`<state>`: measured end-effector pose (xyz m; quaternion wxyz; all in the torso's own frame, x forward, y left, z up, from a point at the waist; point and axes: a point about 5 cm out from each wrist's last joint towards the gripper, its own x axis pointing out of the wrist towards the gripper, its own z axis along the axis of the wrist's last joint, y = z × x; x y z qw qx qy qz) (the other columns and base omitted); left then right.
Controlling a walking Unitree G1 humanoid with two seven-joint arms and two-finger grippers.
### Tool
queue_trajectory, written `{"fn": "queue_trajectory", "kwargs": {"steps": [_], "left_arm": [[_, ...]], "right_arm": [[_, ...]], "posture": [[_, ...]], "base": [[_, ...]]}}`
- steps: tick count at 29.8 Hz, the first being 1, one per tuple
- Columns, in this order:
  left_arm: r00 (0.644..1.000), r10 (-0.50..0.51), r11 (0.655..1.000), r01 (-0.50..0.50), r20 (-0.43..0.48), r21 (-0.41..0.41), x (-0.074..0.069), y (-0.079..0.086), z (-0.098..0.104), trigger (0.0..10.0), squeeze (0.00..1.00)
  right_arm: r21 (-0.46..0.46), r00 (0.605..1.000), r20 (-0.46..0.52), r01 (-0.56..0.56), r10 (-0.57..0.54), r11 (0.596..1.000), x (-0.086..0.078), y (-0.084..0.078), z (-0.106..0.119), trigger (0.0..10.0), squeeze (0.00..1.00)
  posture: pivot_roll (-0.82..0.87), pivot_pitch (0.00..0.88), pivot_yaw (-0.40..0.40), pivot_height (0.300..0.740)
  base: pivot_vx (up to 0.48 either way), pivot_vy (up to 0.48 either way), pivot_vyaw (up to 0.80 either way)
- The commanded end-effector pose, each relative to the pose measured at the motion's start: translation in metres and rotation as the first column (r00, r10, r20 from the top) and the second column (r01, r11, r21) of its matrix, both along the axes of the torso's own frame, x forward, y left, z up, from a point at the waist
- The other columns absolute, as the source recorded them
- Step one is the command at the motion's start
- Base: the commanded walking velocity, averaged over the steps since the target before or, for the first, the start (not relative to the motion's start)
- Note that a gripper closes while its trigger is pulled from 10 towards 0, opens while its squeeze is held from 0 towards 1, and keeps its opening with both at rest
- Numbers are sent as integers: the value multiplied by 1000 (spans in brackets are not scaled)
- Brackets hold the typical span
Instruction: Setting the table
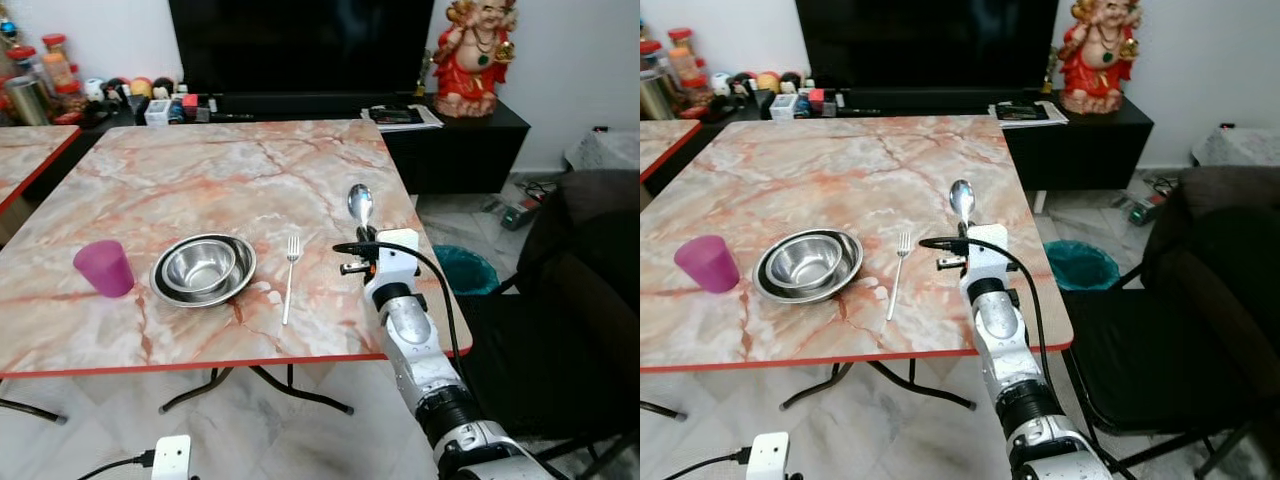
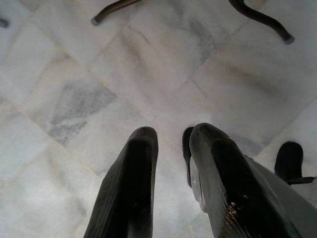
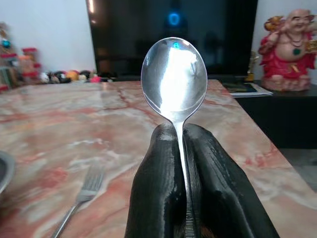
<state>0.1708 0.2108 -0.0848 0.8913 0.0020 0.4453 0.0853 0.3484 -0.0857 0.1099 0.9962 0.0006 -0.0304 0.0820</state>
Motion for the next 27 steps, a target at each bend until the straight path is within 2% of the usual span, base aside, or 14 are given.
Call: {"fn": "queue_trajectory", "kwargs": {"steps": [1, 3, 23, 27], "left_arm": [[1000, 5, 1000, -5, -9, 4, -1, 2, 0, 10000, 0], [1000, 5, 1000, -5, -7, 9, 0, 3, 0, 10000, 0], [1000, 0, 1000, 0, 3, 14, 4, 5, 2, 10000, 0], [1000, 7, 1000, -7, 5, 13, 5, 5, 3, 10000, 0]], "right_arm": [[11, 1000, 9, -5, 5, 1000, 1, 3, 4, 10000, 0], [11, 1000, 11, -4, 4, 1000, 1, 3, 4, 10000, 0], [18, 1000, 12, 8, -8, 1000, 3, 3, 6, 10000, 0], [18, 1000, 11, 10, -10, 1000, 4, 3, 6, 10000, 0]], "posture": [[-12, 0, -1, 740], [-13, 0, 1, 740], [-12, 0, 6, 740], [-10, 0, 7, 740]], "base": [[0, 277, 0], [0, 480, 0], [0, 0, 0], [0, 434, 0]]}}
